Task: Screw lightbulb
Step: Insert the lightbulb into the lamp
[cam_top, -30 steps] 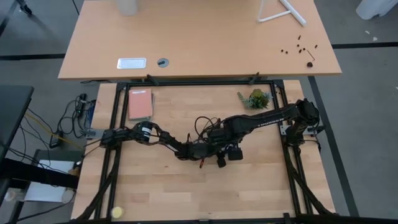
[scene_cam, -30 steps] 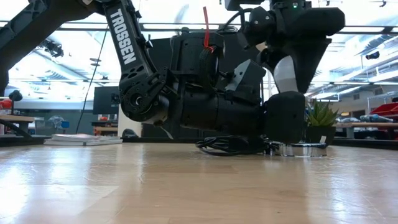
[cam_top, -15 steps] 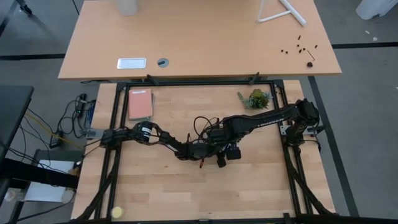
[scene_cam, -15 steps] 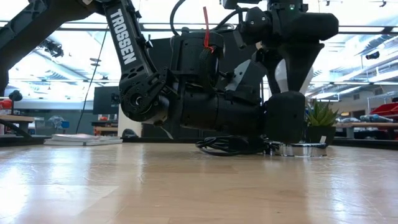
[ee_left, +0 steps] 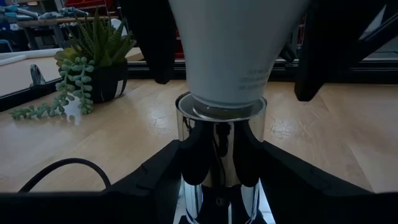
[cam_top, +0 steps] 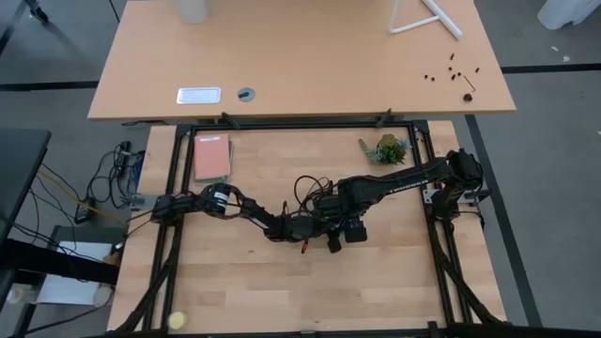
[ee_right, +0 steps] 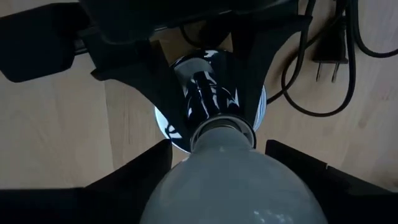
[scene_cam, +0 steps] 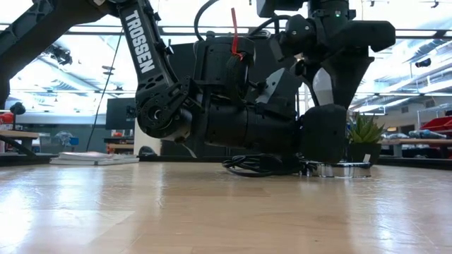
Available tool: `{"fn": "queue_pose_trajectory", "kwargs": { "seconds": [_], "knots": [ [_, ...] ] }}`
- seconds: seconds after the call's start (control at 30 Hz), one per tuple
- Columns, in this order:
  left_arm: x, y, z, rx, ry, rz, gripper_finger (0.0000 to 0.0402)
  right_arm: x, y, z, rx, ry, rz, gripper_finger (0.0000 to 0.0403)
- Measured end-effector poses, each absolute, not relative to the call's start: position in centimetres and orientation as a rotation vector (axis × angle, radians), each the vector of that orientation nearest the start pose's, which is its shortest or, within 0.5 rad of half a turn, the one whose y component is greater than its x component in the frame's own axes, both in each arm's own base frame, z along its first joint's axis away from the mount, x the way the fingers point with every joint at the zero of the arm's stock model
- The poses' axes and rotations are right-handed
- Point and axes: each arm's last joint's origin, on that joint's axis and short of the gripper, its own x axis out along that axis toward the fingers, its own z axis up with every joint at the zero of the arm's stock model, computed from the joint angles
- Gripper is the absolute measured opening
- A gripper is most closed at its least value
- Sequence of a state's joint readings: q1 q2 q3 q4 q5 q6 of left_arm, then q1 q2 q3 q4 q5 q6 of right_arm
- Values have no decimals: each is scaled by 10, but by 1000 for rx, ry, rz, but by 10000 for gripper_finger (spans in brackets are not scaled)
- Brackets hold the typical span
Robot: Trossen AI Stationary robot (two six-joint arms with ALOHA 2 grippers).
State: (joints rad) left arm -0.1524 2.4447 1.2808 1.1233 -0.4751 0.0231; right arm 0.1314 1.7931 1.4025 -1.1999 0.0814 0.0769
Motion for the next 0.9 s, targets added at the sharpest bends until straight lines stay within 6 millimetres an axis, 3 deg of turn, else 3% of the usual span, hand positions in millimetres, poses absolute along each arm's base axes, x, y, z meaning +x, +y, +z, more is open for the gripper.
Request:
{"fn": "queue_pose_trajectory", "kwargs": {
  "seconds": [0.43, 0.9],
  "knots": [
    [464, -58, 68, 17, 39, 323, 200, 324, 39, 226, 76, 1563, -213, 262],
    [464, -58, 68, 2, 37, 323, 200, 327, 26, 226, 546, 1444, -660, 260]
  ]
}}
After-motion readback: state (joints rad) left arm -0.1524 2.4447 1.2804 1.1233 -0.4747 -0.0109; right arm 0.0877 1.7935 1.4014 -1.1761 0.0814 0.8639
